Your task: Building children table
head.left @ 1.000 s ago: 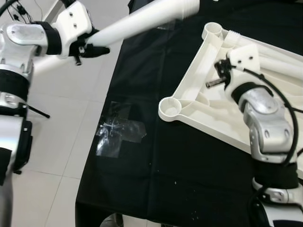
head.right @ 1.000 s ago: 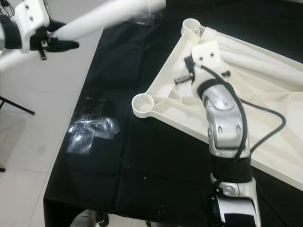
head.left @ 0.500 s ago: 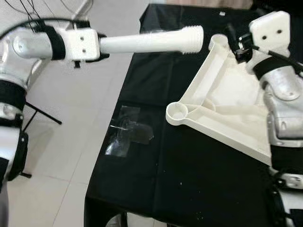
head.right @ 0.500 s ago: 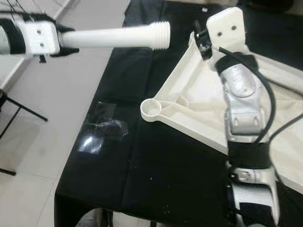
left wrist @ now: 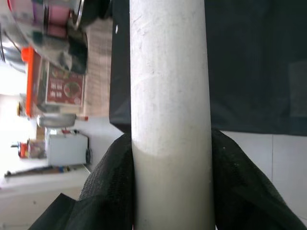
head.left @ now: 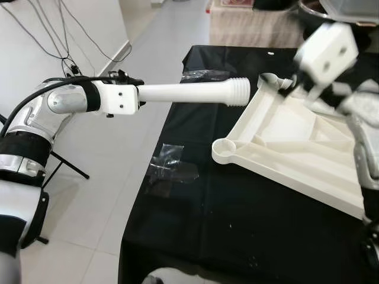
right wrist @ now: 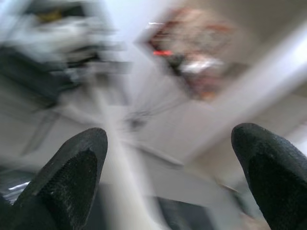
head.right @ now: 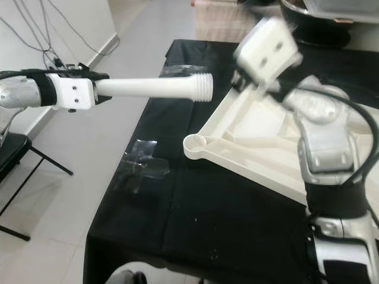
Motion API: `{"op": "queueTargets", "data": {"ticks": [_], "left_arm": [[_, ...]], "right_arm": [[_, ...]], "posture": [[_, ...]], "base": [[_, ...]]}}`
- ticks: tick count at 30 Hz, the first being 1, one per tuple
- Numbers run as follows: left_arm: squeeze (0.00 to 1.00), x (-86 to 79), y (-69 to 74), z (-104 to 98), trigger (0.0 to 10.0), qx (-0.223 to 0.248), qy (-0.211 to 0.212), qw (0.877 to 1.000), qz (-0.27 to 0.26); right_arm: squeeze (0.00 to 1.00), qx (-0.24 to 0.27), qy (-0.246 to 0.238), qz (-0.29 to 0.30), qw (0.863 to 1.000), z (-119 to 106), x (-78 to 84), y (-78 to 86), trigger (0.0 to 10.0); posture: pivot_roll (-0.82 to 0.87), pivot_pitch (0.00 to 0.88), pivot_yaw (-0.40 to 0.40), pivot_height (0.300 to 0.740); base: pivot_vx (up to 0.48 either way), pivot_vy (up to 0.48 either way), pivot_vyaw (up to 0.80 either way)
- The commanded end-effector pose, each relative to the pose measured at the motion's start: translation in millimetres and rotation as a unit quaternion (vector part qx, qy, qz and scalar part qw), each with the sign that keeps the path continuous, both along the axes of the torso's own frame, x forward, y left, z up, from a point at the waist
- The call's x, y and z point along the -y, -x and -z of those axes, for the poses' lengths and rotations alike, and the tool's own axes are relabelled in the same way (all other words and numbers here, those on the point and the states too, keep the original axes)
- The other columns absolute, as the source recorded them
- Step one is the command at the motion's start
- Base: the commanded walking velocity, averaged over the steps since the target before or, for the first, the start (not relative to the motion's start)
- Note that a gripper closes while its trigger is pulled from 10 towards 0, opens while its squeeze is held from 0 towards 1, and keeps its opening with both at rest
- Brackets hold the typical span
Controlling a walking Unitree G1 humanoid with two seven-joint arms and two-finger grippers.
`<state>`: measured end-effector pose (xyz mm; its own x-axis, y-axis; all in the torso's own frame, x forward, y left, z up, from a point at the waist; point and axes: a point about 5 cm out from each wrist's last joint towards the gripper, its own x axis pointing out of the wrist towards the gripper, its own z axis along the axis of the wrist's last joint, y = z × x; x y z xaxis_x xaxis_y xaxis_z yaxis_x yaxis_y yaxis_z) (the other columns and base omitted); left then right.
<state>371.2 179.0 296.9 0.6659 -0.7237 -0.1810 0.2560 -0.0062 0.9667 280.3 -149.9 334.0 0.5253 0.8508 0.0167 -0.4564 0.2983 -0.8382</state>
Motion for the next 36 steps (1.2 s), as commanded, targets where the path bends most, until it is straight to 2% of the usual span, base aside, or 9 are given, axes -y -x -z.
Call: {"op": "queueTargets", "data": {"ticks": [1,3,8,9,10,14,21,27,36], "left_arm": [[0.00,4.5,2.1,4.7,0.0,0.000,-0.012,1.000,0.014],[0.00,10.4,2.6,7.6,0.0,0.002,-0.035,0.999,0.025],[0.00,17.2,2.2,8.4,0.0,0.007,-0.048,0.998,0.033],[0.00,22.8,1.7,8.4,0.0,0.009,-0.049,0.998,0.036],[0.00,30.0,1.2,9.3,0.0,0.011,-0.050,0.998,0.041],[0.00,42.0,0.6,12.6,0.0,0.014,-0.054,0.997,0.045],[0.00,58.2,-3.4,11.8,0.0,0.035,-0.074,0.996,0.035],[0.00,67.1,-9.6,14.6,0.0,0.051,-0.123,0.991,-0.001],[0.00,87.1,-10.4,15.3,0.0,0.047,-0.101,0.994,-0.005]], "right_arm": [[1.00,-0.023,0.039,-0.017,0.999,9.2,-4.0,1.6,10.0],[1.00,-0.027,0.092,-0.021,0.995,18.2,-10.2,0.0,10.0],[0.94,-0.023,0.130,-0.019,0.991,24.4,-19.5,-3.9,10.0],[0.29,-0.019,0.141,-0.002,0.990,28.5,-25.8,-9.9,10.0],[0.06,-0.020,0.152,0.024,0.988,34.6,-32.2,-17.2,10.0],[0.06,-0.047,0.181,0.050,0.981,46.4,-38.9,-21.0,10.0],[0.00,-0.107,0.160,0.130,0.973,59.5,-41.7,-27.3,10.0],[0.00,-0.111,0.151,0.176,0.966,66.7,-45.0,-31.8,10.0],[0.00,-0.107,0.143,0.214,0.960,71.9,-51.0,-38.2,10.0]], "posture": [[-0.02,0.044,0.038,0.740],[-0.02,0.039,0.035,0.740],[-0.03,0.036,0.033,0.740],[-0.03,0.037,0.029,0.740],[-0.03,0.038,0.028,0.740],[-0.04,0.038,0.025,0.740],[-0.05,0.041,0.017,0.740],[-0.04,0.041,0.005,0.740],[-0.04,0.038,0.001,0.740]], "base": [[0.000,0.000,0.00],[0.000,0.000,0.00],[0.000,0.000,0.00],[0.000,0.000,0.00],[0.000,0.000,0.00],[0.000,0.000,0.00],[0.000,0.000,0.00],[0.000,0.000,0.00],[0.000,0.000,0.00]]}}
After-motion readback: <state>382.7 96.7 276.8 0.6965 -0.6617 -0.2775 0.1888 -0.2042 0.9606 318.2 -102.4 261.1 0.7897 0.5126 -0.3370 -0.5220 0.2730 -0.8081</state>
